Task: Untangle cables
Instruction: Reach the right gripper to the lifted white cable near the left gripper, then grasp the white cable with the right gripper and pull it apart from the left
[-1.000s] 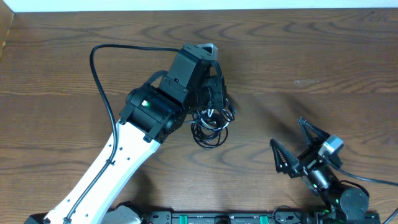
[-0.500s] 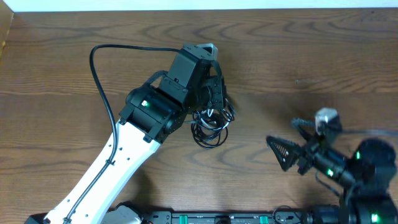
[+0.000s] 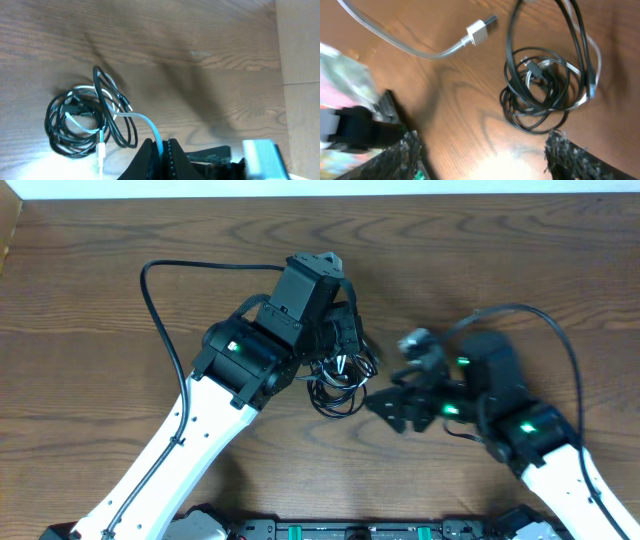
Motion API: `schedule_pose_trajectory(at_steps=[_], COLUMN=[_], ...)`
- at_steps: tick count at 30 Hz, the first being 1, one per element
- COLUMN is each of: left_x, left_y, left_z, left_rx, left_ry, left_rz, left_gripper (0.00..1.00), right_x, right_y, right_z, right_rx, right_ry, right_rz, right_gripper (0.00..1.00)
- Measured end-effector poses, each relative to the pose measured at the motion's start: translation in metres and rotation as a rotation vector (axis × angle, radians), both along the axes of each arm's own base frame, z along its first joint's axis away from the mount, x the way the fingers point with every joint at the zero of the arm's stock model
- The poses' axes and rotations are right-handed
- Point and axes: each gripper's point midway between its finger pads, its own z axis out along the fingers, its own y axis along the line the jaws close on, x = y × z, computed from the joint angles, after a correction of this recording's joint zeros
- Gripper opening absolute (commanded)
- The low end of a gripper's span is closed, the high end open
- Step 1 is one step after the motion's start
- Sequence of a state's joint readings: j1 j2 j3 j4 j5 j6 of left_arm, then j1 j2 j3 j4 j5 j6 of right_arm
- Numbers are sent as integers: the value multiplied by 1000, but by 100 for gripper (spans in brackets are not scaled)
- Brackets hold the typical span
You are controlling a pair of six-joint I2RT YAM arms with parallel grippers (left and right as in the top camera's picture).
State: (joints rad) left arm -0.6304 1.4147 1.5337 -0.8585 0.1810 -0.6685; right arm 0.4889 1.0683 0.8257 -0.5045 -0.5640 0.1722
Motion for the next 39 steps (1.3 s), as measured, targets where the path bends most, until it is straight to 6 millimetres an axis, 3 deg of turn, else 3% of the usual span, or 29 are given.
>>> schedule_pose_trajectory(at_steps=[5,9,12,16,23,31,35,37,39], left_x=[-2,-5,-6,-4,-2,-15,-22,-22,-22], left_y=[-1,-5,-3,1,5,15,32,46,67], left_z=[0,0,-1,-2,4,37,36,27,16], left_rx=[-11,-29,-25,-23,-49,-122,-75,-7,80], left_ry=[13,27,38,40,38,-26,-30,-22,-2], left_rz=[1,-19,-16,-4,4,-2,41,92,171], left_gripper=[8,8,8,8,8,8,8,8,8], right_x=[25,43,55,69,69,66,73,77,84], right_y=[17,18,15,16,22,29,17,10,0], right_z=[7,-7,-21,-26,-22,-20,-17,-4,26], right_rx=[-163,-252,-300,-314,-283,-246,-263,-260,-233], right_ry=[-156,-204,-203,-227,-229,-209,-180,-173,-199], right_rz=[-47,-87,-117,-148,-138,-133,-225,-274,-342], right_gripper=[76,68,55,27,3,1,1,1,1])
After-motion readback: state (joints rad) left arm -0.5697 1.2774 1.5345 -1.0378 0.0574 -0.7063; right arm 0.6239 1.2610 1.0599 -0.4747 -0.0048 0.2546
